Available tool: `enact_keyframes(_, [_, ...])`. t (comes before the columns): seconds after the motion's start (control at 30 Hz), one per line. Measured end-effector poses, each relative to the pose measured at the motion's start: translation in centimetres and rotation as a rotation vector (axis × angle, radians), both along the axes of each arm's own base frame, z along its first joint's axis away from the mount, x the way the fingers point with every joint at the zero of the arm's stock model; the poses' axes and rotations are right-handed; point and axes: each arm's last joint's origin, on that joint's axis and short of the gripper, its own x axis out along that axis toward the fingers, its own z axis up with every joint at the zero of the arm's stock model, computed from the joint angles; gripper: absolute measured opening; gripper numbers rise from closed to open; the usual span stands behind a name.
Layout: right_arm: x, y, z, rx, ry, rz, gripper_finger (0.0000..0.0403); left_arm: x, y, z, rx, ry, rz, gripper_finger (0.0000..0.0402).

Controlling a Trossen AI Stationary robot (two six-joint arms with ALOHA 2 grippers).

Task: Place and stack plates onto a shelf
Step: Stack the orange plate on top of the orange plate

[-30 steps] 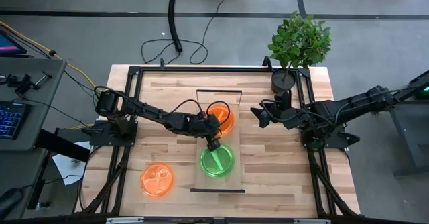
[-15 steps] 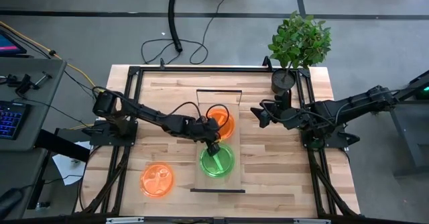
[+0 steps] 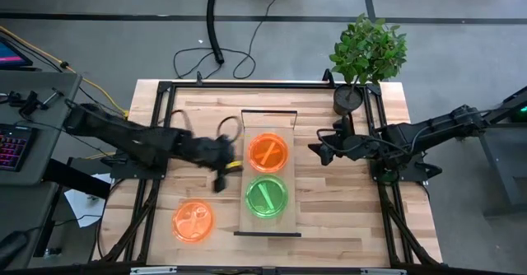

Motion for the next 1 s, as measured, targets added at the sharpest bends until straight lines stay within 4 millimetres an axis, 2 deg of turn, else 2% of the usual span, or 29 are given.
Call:
enact_keyframes(0.07, [0.0,0.0,0.0,-0.001,0.003,-0.001,0.0293,-2.4,-0.8,-0.2,-0.052,-0.011,-0.083,0.0])
enact_keyframes(0.13, [0.0,0.0,0.0,-0.002,0.001,-0.003,0.0293,-4.5,-1.3,-1.3,-0.081,0.024,-0.124,0.0])
enact_keyframes(0.27, [0.0,0.0,0.0,-0.003,0.003,-0.003,0.0293,-6.7,-1.8,-3.6,-0.091,0.083,-0.163,0.0011])
enact_keyframes(0.4, [0.0,0.0,0.0,-0.002,0.005,-0.006,0.0293,-7.0,-2.2,-5.8,-0.078,0.188,-0.27,0.0046])
enact_keyframes(0.77, [-0.2,-0.1,-0.2,0.005,0.016,-0.026,0.0293,-5.3,-4.0,-10.8,0.019,0.393,-0.535,0.0188])
enact_keyframes(0.87, [-0.2,-0.1,-0.3,-0.005,0.023,-0.035,0.0293,-5.0,-4.6,-12.0,0.036,0.431,-0.585,0.0208])
enact_keyframes(1.0, [-0.2,-0.2,-0.3,-0.021,0.021,-0.058,0.0293,-4.7,-5.2,-13.4,0.053,0.482,-0.618,0.0215])
